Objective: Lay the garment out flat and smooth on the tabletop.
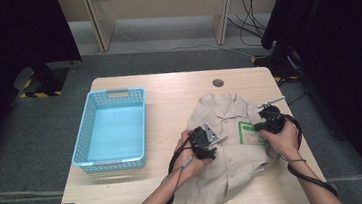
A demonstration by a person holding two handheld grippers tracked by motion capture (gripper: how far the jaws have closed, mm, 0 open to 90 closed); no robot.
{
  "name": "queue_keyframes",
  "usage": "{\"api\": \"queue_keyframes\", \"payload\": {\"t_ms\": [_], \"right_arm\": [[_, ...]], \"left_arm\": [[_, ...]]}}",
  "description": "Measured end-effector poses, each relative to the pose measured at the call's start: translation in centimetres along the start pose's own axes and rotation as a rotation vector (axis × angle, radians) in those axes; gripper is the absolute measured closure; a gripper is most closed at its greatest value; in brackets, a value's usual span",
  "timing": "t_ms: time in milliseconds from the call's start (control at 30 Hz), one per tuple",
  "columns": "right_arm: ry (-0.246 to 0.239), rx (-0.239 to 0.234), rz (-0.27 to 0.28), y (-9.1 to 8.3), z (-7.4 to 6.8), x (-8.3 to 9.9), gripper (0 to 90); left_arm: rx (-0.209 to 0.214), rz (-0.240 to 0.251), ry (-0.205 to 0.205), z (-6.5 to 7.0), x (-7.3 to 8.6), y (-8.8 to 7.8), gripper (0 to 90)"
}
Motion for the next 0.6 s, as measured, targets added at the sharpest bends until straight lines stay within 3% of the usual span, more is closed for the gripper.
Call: {"api": "queue_keyframes", "payload": {"t_ms": [167,367,467,600], "right_arm": [[-0.018,-0.043,0.112,-2.2,-0.7,-1.5,88.3],[0.011,-0.094,0.231,-5.7,-0.8,-3.5,88.3],[0.051,-0.077,0.270,-6.9,0.6,-3.7,88.3],[0.127,-0.033,0.296,-8.3,4.1,-3.6,88.3]], "left_arm": [[-0.003,0.002,-0.001,0.0,0.0,0.1,34.9],[-0.010,-0.013,-0.015,-0.2,0.3,0.4,37.7],[-0.008,-0.020,-0.019,-0.3,0.4,0.5,41.6],[-0.008,-0.034,-0.035,-0.5,0.4,0.4,47.3]]}}
Point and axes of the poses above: each handheld gripper's, and its own axes: y roughly forward along the jaws, x roughly out of its underside, z roughly to its right, the point moved 2 cm from there along y, roughly forward along the jaws, and after that the axes turned 15 degrees about x, right-handed, at the moved point
